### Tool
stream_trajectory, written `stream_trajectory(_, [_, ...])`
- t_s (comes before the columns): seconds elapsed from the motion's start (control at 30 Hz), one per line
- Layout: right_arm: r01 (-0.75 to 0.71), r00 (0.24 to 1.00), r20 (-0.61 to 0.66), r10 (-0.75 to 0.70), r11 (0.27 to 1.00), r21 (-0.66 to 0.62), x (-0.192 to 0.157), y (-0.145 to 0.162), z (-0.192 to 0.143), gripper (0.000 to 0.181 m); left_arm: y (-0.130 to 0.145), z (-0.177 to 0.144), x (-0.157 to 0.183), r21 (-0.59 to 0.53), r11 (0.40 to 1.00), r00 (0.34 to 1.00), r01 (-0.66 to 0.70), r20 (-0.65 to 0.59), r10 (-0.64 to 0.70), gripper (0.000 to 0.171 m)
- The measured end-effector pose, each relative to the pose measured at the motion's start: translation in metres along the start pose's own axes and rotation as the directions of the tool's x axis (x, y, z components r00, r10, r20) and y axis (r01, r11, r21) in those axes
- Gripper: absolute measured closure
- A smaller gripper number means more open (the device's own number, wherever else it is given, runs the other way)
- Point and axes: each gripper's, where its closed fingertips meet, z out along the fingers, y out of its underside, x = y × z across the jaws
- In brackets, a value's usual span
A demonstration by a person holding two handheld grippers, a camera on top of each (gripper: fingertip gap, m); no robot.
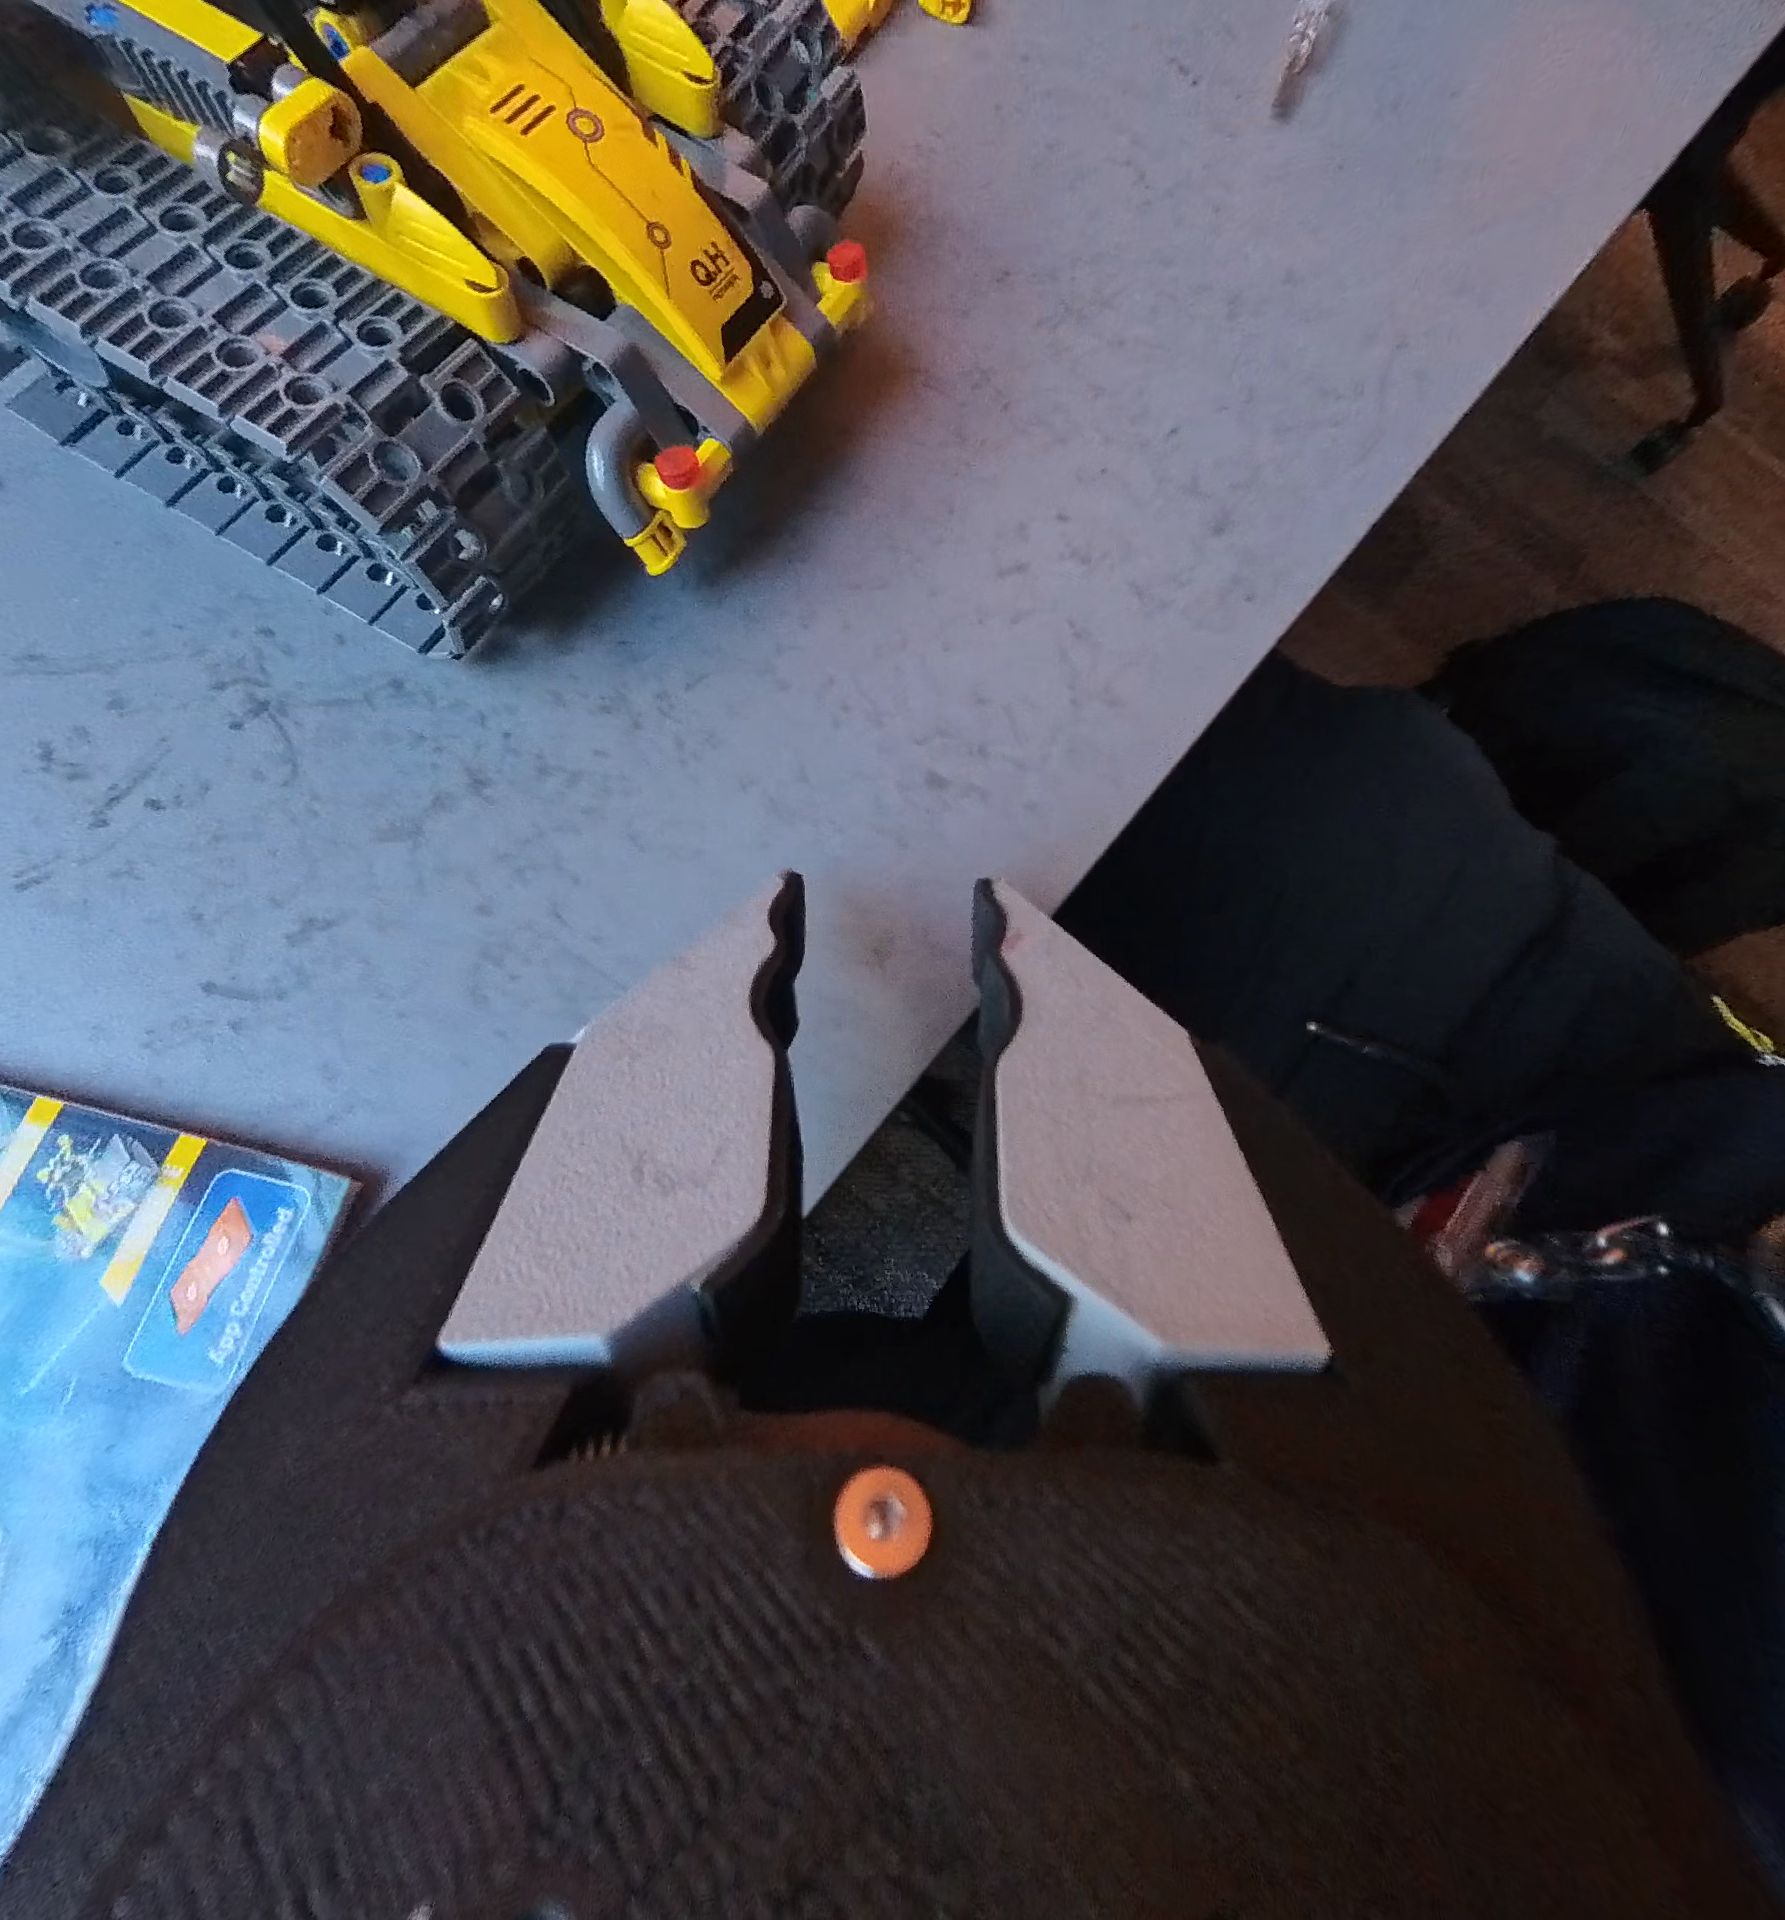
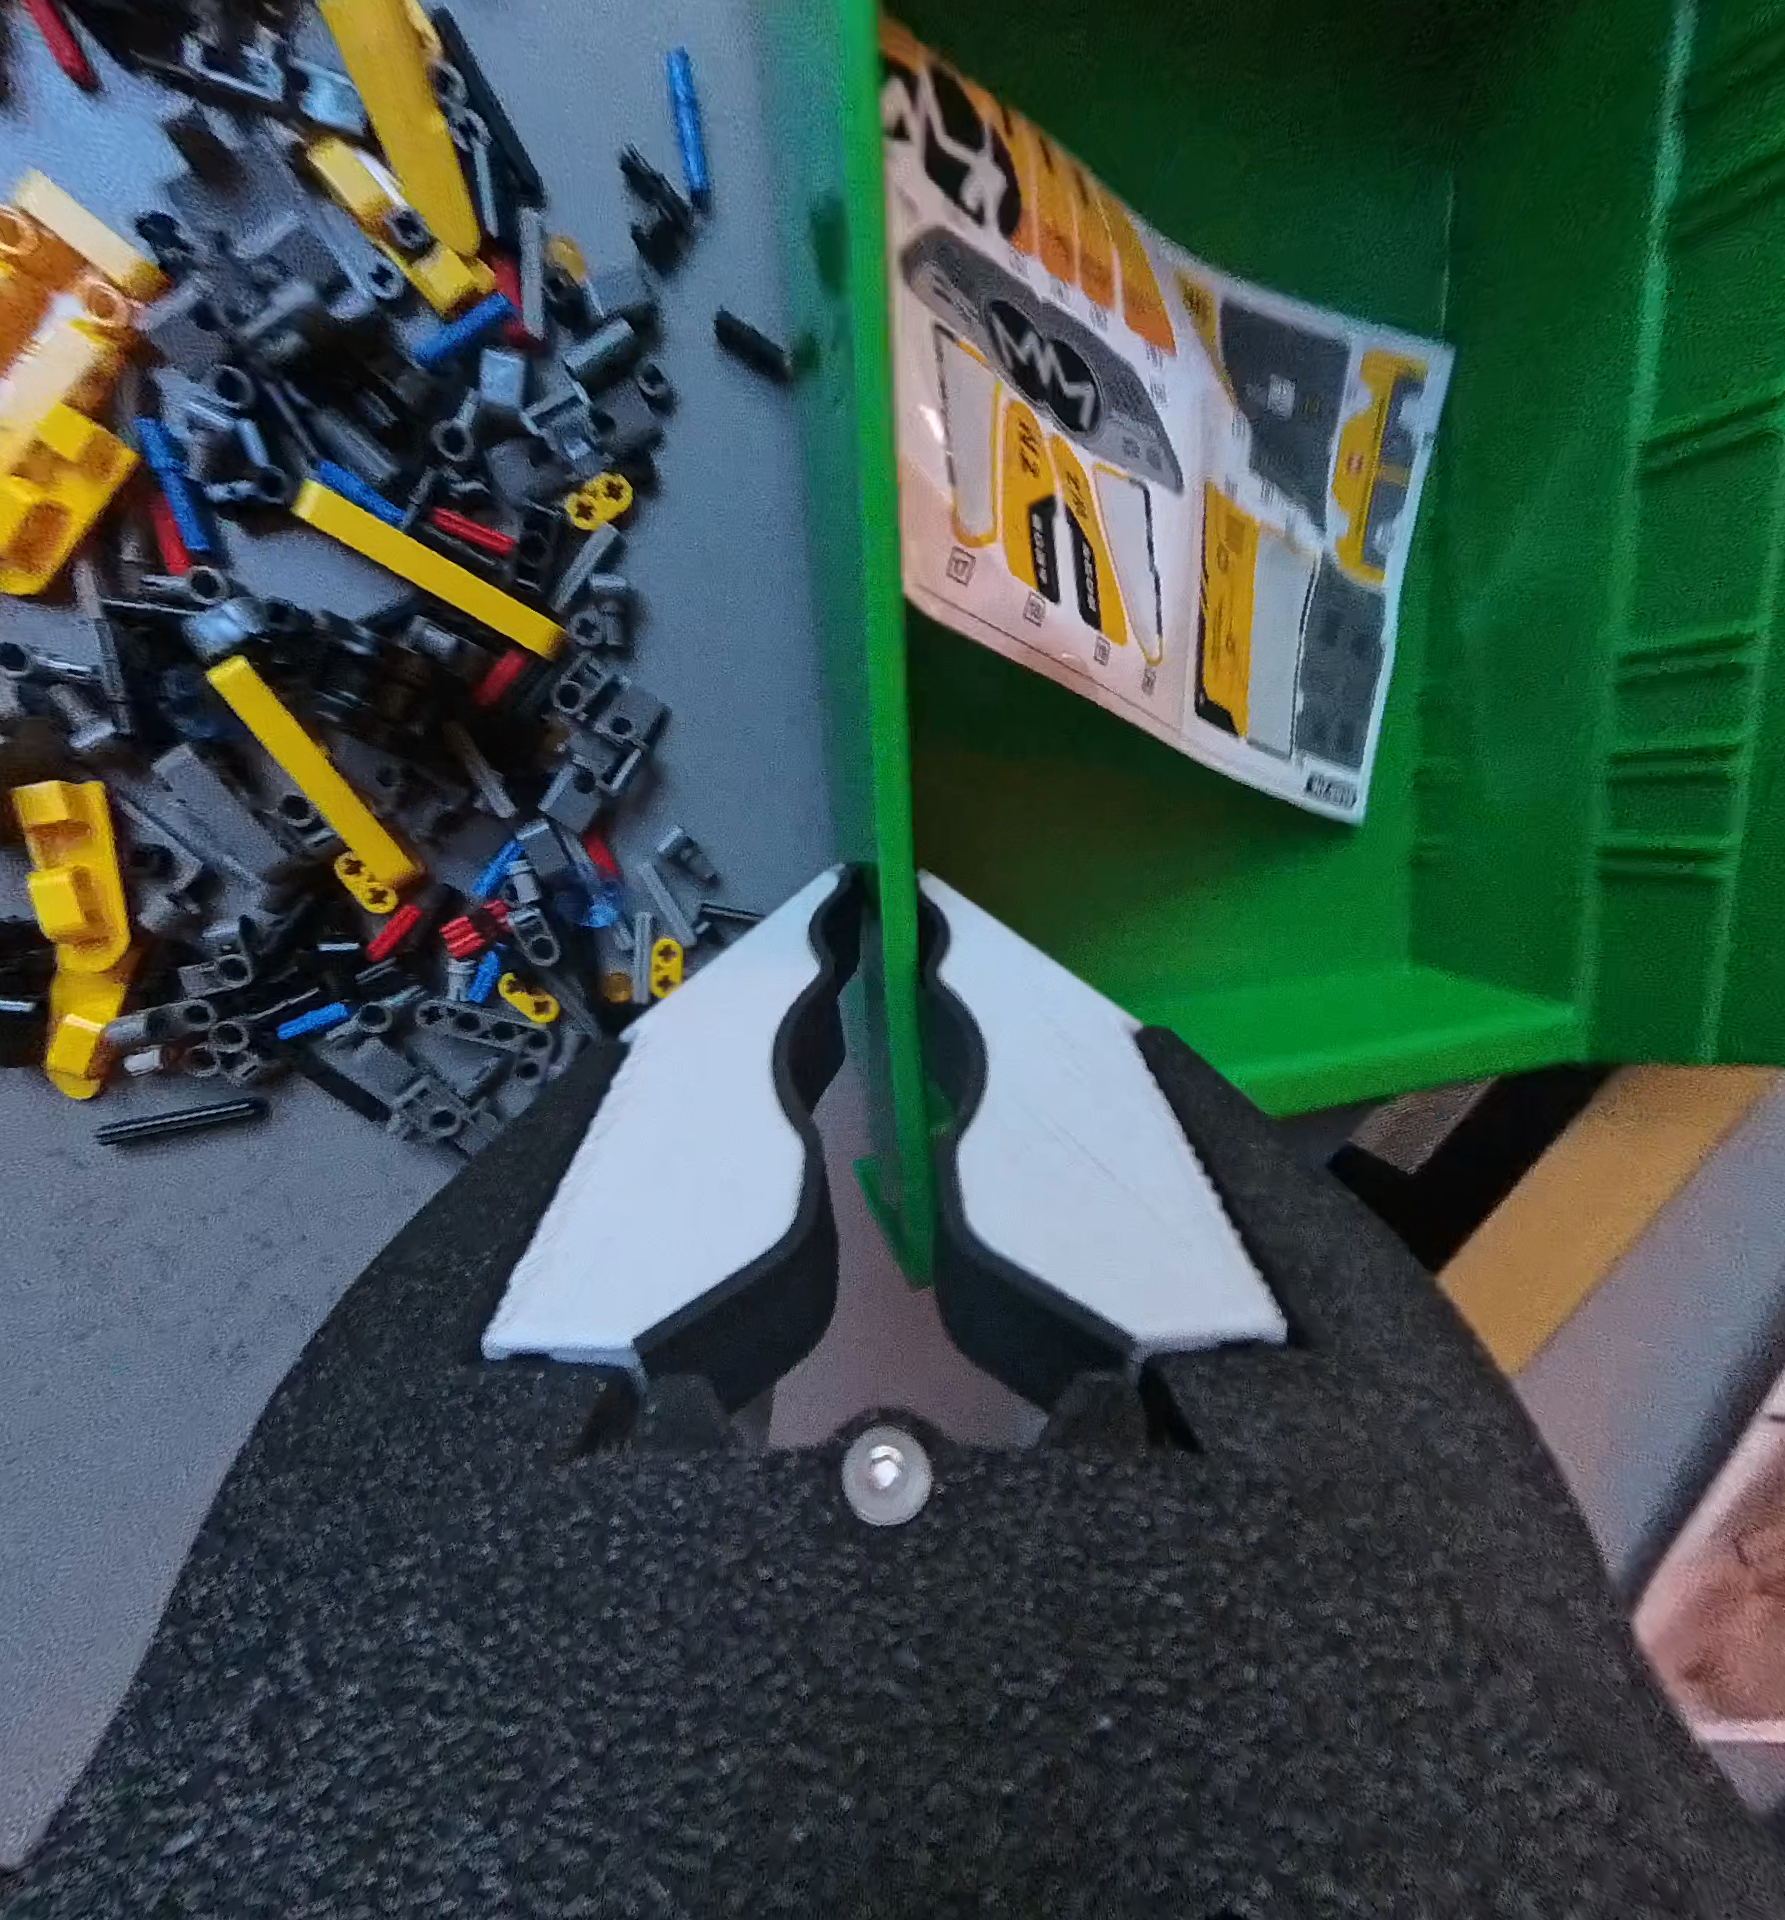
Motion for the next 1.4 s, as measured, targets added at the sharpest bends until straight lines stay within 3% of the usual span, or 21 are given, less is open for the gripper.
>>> stream_trajectory(0.17, [0.066,0.991,-0.120,-0.056,0.994,0.083,-0.020,-0.016,-0.041,0.179,-0.006,-0.001,0.008,0.033,0.999,0.999,-0.029,-0.013,0.030,0.142])
stream_trajectory(0.33, [0.160,0.953,-0.274,-0.131,0.983,0.088,-0.045,-0.002,-0.076,0.178,-0.002,-0.009,0.022,0.039,0.996,0.996,-0.086,-0.009,0.087,0.142])
stream_trajectory(0.43, [0.179,0.946,-0.300,-0.127,0.972,0.154,-0.076,0.002,-0.111,0.178,-0.007,-0.021,0.028,0.052,0.992,0.993,-0.118,0.018,0.117,0.142])
stream_trajectory(0.53, [0.198,0.942,-0.313,-0.119,0.951,0.236,-0.119,0.009,-0.157,0.178,-0.019,-0.039,0.038,0.093,0.978,0.981,-0.188,0.058,0.183,0.138])
stream_trajectory(0.63, [0.262,0.932,-0.326,-0.158,0.915,0.306,-0.175,0.021,-0.203,0.178,-0.032,-0.056,0.053,0.135,0.952,0.960,-0.274,0.097,0.263,0.121])
stream_trajectory(0.73, [0.316,0.931,-0.300,-0.209,0.873,0.372,-0.245,0.032,-0.244,0.179,-0.047,-0.072,0.076,0.158,0.916,0.927,-0.370,0.125,0.353,0.104])
stream_trajectory(0.83, [0.375,0.924,-0.245,-0.293,0.821,0.431,-0.322,0.043,-0.265,0.178,-0.071,-0.095,0.104,0.181,0.839,0.855,-0.513,0.193,0.481,0.094])
stream_trajectory(0.93, [0.417,0.908,-0.185,-0.376,0.767,0.487,-0.393,0.047,-0.266,0.179,-0.092,-0.122,0.134,0.210,0.731,0.758,-0.649,0.265,0.597,0.090])
stream_trajectory(1.03, [0.430,0.891,-0.124,-0.437,0.723,0.541,-0.452,0.047,-0.257,0.179,-0.093,-0.137,0.144,0.173,0.649,0.666,-0.741,0.312,0.677,0.093])
stream_trajectory(1.13, [0.452,0.864,-0.086,-0.497,0.688,0.568,-0.498,0.046,-0.242,0.179,-0.070,-0.134,0.132,0.069,0.655,0.644,-0.753,0.284,0.710,0.089])
stream_trajectory(1.23, [0.454,0.844,-0.049,-0.534,0.663,0.596,-0.531,0.045,-0.222,0.179,-0.032,-0.122,0.114,-0.043,0.686,0.666,-0.727,0.203,0.718,0.089])
stream_trajectory(1.4, [0.441,0.824,0.023,-0.566,0.667,0.601,-0.559,0.044,-0.186,0.179,0.022,-0.100,0.098,-0.140,0.725,0.725,-0.675,0.060,0.686,0.137])
